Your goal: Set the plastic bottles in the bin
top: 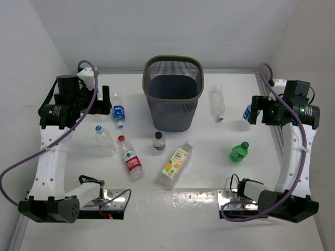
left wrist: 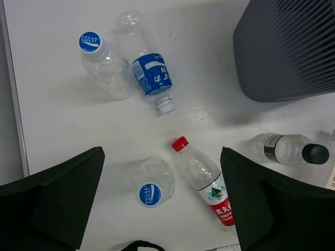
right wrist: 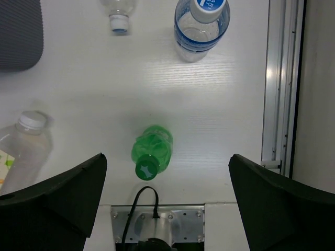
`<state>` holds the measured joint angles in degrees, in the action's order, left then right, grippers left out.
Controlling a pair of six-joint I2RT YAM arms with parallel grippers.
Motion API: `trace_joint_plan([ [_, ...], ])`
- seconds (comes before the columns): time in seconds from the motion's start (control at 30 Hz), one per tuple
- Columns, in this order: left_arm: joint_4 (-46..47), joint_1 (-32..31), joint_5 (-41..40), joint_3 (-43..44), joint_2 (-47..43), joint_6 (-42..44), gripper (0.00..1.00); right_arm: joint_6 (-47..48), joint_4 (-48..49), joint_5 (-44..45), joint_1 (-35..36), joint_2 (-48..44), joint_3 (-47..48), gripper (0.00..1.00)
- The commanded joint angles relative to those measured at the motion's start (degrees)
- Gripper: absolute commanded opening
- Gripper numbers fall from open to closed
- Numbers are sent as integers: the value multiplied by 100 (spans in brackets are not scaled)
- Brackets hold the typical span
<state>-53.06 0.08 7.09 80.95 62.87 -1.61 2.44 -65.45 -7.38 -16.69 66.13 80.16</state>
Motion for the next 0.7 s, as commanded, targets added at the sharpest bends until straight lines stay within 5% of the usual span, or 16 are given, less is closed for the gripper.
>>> trace_joint_plan([
  [0.0, 348, 36, -32, 9, -188, -7, 100, 126, 488, 114, -36, -223, -149, 97],
  [0.17, 489, 36, 91, -96, -249, -6, 100, 55, 1209, -140, -106, -390, -902, 96],
  [0.37, 648, 36, 257, -342, -249, 46, 100, -33, 3160, -396, -124, -557, -2108, 95],
  [0.67, 955, 89, 433, -554, -48, 99, 100, -112, 4725, -660, -238, 92, -2523, 95],
])
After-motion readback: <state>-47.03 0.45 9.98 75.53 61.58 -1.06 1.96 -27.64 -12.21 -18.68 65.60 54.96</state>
